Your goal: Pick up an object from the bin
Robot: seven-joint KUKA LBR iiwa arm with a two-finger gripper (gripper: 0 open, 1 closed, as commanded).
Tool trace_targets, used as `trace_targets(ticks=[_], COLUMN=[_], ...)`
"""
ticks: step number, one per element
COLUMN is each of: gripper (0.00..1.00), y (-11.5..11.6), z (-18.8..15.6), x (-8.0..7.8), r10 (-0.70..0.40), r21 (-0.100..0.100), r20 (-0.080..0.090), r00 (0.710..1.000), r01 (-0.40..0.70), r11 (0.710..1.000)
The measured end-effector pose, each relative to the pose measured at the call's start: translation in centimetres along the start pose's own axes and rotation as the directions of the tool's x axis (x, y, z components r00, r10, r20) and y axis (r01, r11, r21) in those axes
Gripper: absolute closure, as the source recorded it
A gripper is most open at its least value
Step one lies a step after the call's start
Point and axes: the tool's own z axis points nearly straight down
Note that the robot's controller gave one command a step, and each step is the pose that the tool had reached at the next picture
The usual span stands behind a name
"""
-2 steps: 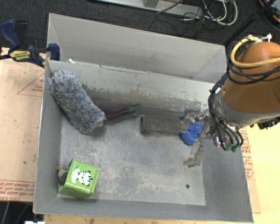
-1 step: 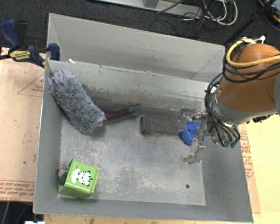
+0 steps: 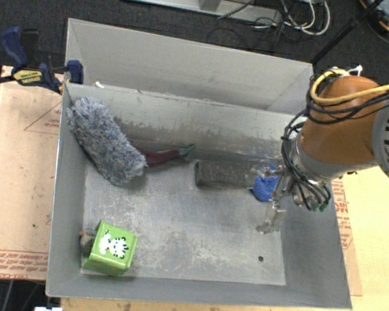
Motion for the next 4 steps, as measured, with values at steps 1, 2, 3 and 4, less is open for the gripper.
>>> trace_targets(ticks=[1, 2, 3, 4], gripper=[0.00, 0.00, 0.00, 0.00], y=[-2.4, -2.4, -6.1, -6.7], z=[-2.1, -3.3, 2.1, 5.2], x=[-1.8, -4.8, -4.7, -5.0], r10=[0.005, 0.146, 0.197, 0.228], r21=[-0.004, 0.002, -0.002, 0.005], r20=[-0.012, 0.014, 0.000, -0.002], r00=[1.000, 0.989, 0.980, 0.974], r01=[-0.005, -0.146, -0.197, -0.228], r11=[1.000, 0.989, 0.980, 0.974])
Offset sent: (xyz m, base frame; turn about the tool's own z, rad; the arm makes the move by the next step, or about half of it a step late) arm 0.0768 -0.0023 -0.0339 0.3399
